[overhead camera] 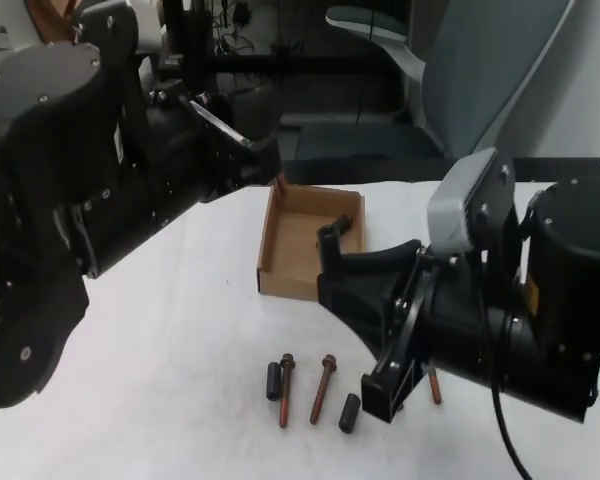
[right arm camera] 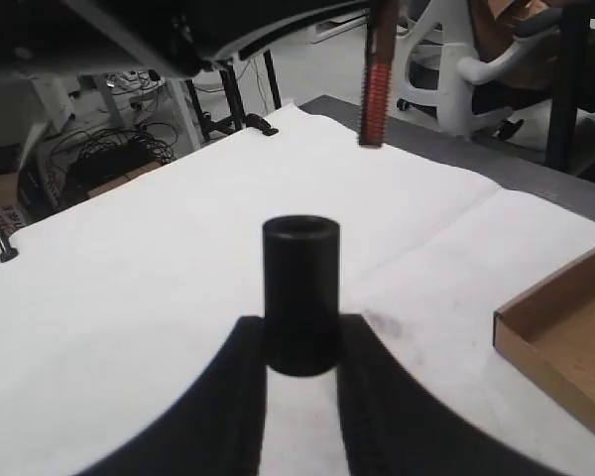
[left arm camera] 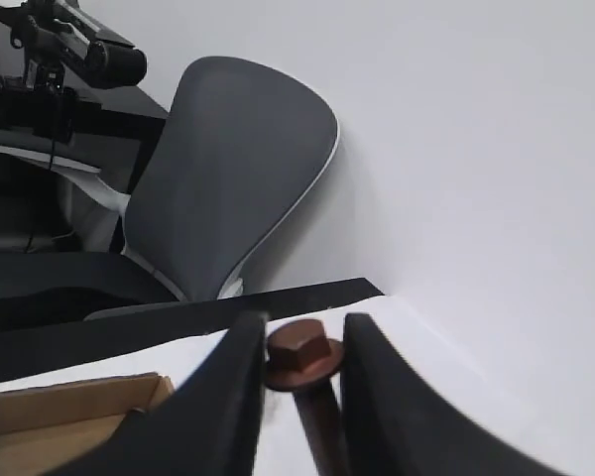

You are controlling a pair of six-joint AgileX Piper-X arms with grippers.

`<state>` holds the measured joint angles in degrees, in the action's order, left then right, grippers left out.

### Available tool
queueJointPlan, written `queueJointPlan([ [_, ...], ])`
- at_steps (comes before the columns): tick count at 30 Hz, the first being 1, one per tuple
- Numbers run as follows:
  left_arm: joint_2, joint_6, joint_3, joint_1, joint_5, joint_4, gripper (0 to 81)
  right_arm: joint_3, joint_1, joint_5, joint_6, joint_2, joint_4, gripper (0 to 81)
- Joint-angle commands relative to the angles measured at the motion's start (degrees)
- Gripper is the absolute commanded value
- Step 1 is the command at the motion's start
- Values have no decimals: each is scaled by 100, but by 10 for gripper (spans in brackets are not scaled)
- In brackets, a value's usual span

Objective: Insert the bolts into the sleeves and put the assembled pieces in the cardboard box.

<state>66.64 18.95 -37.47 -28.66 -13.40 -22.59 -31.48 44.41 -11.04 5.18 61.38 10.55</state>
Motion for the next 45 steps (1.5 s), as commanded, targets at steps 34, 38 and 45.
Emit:
queueJointPlan([
  [34, -64, -400, 0, -338, -1527, -21, 18, 11, 62, 648, -7, 115, 41, 6],
  [38, -64, -514, 0, -350, -1527, -39, 18, 11, 62, 648, 335, 115, 41, 6],
  [45, -64, -574, 0, -353, -1527, -28, 18, 11, 62, 451, 684, 115, 41, 6],
])
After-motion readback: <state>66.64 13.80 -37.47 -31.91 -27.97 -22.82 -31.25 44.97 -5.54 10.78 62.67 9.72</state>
